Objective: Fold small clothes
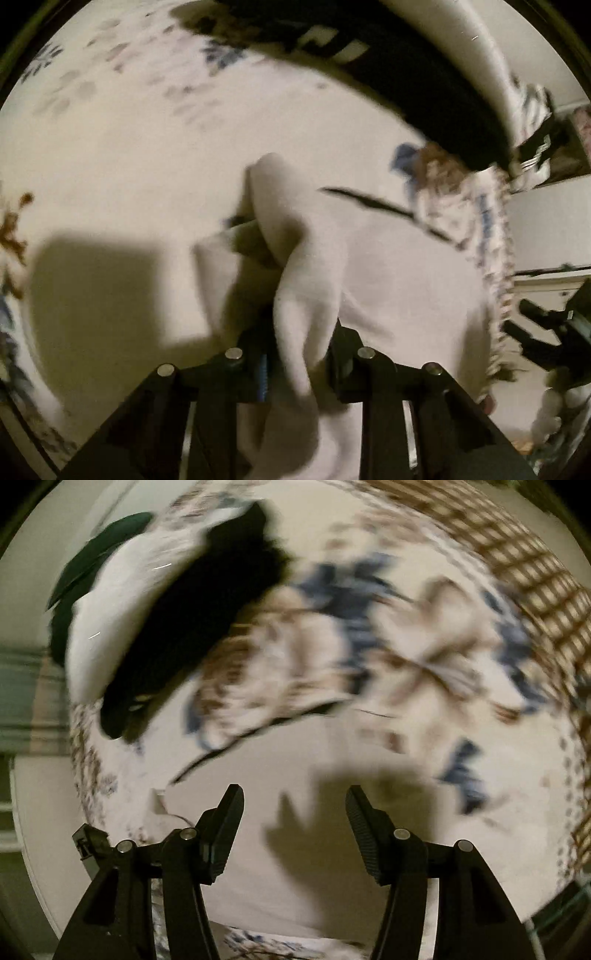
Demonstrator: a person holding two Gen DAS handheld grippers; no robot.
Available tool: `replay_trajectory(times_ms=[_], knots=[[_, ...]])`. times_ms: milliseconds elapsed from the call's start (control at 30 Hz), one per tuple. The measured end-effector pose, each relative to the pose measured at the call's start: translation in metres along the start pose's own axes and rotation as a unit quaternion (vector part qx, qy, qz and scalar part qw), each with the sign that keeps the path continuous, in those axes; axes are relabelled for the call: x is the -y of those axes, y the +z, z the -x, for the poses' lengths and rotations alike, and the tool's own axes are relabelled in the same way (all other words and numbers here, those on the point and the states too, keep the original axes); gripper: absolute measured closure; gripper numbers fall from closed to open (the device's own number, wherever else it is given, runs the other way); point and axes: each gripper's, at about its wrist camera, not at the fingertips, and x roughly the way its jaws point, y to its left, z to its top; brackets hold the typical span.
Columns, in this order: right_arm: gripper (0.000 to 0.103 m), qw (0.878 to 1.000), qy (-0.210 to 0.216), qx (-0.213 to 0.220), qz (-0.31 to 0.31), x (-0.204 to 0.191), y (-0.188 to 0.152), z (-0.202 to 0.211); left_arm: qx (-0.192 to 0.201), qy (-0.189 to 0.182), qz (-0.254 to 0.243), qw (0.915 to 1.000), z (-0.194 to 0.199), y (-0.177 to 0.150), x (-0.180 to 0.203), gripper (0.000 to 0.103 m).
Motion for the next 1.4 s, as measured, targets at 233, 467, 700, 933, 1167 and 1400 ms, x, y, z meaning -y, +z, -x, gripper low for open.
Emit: replay_trajectory(times_ms=[233,467,700,933,1167,1400], knots=[[0.074,1.000,-0.022,-0.015,0.015,0.024,0.002,-0.040,0.002,0.004,0.013,0.9999,0.001,-0.003,0.001,0.081],[0.100,0.995,-0.056,0.067,0.041,0.009,0.003,-0.016,-0.002,-0.004,0.023,0.9997,0.004,0.003,0.002,0.077],[0.099,0.997,-0.068,0.019,0.045,0.020,0.024,-0.041,0.001,-0.015,0.045,0.9989,0.015,0.004,0.006,0.069],[0.066,1.000,-0.011,0.016,0.003,0.038,0.010,-0.026,0.030,-0.020,0.043,0.9985,0.015,0.032,0.021,0.044],[0.086,1.000,0.007,0.007,0.001,0.031,0.024,-0.054,0.068,0.014,-0.019,0.9974,0.009,0.046,0.035,0.098],[0.099,0.998,-0.019,0.056,0.037,0.011,0.032,-0.039,0.062,0.042,0.038,0.9965,0.007,0.051,-0.015,0.099]])
